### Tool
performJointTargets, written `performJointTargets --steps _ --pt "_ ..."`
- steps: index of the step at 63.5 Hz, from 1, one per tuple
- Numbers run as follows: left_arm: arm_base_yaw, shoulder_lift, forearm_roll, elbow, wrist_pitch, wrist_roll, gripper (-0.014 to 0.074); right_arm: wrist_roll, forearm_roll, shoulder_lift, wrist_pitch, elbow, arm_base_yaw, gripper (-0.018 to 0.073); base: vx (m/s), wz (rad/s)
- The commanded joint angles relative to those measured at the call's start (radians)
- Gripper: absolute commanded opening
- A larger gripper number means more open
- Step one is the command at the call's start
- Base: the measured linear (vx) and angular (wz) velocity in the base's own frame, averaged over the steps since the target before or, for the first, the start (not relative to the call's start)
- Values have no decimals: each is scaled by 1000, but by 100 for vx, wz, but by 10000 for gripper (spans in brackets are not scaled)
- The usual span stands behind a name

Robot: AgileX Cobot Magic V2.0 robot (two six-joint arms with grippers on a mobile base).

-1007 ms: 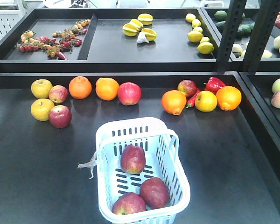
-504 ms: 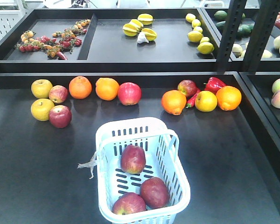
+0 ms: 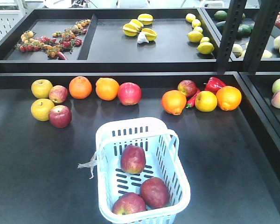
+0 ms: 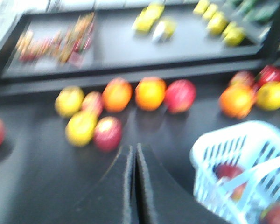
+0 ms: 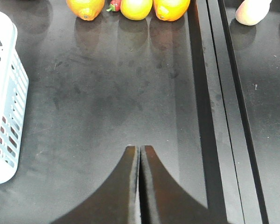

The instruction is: Pick three apples into basket with both arms

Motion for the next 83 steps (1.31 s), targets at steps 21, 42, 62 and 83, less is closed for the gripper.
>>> performJointTargets --steps 21,42,62,83 --pt "119 -325 -79 510 -536 12 -6 -7 -10 1 -54 -29 -5 -9 0 0" --pt "297 -494 -231 744 -620 108 -6 -7 -10 1 -51 -29 -5 -9 0 0" --pt "348 -526 -224 804 -671 109 -6 -7 -10 1 -50 -29 -5 -9 0 0" --pt "358 -527 -225 804 -676 108 -6 -7 -10 1 -50 -29 -5 -9 0 0"
